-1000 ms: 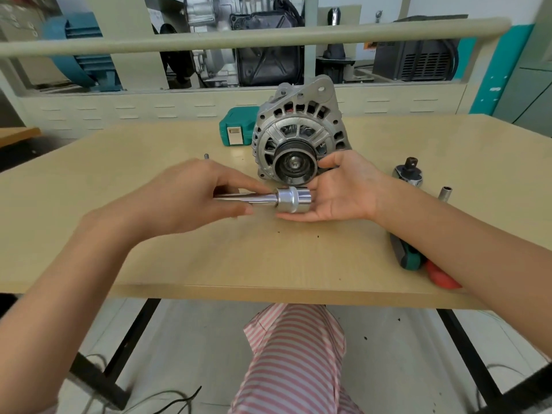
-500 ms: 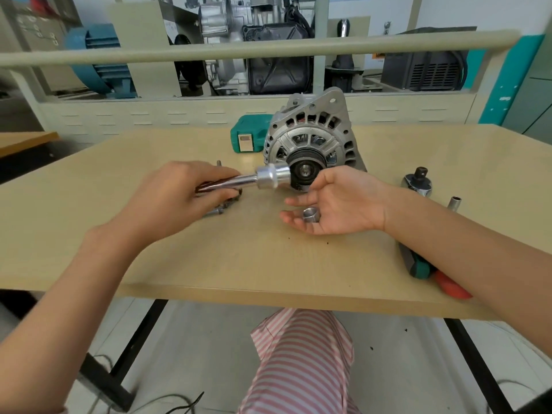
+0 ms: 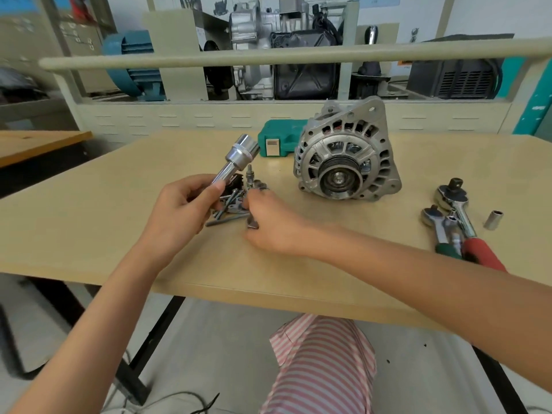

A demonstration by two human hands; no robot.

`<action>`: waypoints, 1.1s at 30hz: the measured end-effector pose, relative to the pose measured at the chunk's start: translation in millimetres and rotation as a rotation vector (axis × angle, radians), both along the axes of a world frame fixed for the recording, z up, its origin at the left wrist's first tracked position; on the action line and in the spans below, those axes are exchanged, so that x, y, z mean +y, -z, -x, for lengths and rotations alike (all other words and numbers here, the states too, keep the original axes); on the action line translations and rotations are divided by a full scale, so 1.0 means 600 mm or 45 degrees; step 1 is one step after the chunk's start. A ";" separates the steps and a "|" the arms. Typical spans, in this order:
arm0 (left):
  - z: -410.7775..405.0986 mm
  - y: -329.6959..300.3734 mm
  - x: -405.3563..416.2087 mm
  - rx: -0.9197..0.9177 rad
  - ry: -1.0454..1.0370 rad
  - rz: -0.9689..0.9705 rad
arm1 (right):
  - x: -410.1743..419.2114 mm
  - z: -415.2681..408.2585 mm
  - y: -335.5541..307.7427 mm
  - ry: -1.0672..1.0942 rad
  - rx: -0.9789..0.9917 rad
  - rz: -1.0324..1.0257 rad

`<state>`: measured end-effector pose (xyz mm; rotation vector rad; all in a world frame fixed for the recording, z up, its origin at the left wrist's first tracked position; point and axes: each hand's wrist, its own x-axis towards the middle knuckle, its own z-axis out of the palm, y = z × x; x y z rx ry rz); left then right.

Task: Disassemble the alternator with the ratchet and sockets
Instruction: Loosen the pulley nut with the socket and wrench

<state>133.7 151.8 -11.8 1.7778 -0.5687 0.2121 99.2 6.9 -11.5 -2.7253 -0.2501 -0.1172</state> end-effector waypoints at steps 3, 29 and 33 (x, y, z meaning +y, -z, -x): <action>0.002 0.001 0.006 0.014 0.034 0.011 | 0.004 0.002 0.006 0.096 -0.173 0.072; 0.079 -0.033 -0.146 -0.190 0.668 -0.761 | -0.153 0.104 -0.068 0.260 0.366 -1.012; 0.084 -0.028 -0.169 -0.383 0.624 -0.826 | -0.178 0.109 -0.073 0.247 0.416 -1.041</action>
